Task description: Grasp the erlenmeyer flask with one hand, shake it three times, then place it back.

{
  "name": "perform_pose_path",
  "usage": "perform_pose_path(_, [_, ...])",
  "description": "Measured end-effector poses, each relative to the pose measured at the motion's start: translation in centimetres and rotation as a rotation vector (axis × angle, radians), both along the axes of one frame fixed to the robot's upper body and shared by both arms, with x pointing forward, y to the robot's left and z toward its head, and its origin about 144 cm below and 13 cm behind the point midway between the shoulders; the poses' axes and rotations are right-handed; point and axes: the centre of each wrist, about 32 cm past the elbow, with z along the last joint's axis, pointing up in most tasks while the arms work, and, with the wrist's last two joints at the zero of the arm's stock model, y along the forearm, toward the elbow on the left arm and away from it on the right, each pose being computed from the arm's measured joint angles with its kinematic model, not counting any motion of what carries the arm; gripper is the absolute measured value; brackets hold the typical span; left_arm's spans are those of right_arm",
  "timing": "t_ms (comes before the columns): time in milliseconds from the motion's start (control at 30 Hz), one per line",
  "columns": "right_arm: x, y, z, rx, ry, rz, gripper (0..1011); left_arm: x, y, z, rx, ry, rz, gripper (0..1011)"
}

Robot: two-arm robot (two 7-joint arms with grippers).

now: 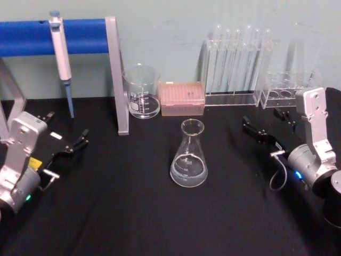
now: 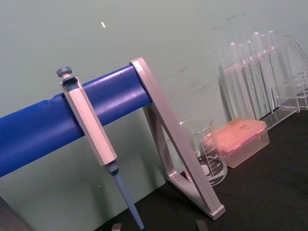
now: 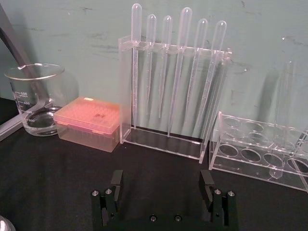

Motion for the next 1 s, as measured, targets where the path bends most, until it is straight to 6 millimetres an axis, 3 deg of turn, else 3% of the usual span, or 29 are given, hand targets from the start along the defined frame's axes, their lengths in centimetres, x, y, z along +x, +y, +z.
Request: perform_pose_path(1000, [0.00,0.00,0.00,0.000,0.000,0.000,1000,0.00,0.00,0.00,0.000,0.000,0.000,1001])
